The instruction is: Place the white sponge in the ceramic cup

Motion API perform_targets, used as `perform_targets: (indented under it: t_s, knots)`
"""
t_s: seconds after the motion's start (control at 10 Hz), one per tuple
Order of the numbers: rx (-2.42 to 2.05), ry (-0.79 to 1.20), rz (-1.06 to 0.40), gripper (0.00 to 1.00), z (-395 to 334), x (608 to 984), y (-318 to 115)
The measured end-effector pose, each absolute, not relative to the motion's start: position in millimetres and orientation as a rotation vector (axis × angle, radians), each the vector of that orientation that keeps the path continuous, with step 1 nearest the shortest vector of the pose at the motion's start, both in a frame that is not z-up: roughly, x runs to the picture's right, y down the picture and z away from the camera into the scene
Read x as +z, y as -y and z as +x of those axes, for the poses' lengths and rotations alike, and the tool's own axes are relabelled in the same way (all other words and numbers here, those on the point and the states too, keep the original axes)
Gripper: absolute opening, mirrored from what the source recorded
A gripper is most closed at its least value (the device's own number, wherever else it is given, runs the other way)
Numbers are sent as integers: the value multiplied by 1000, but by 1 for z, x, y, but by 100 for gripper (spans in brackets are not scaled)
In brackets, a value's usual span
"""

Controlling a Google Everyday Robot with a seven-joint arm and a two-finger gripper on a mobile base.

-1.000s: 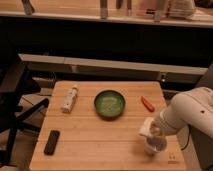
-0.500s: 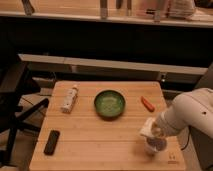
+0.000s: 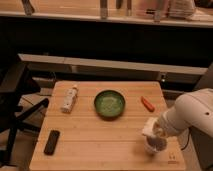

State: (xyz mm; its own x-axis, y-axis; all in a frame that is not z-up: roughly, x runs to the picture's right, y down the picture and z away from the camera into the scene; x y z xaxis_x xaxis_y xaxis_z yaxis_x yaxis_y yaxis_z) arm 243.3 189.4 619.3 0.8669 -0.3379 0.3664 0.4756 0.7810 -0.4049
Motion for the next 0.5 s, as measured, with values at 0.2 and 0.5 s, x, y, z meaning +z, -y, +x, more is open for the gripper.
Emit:
perform_targets:
  t_s: [0.2, 0.5]
  knots:
    - [-440, 280, -510, 15, 247, 619, -191]
    - [-436, 277, -509, 19, 250, 619, -191]
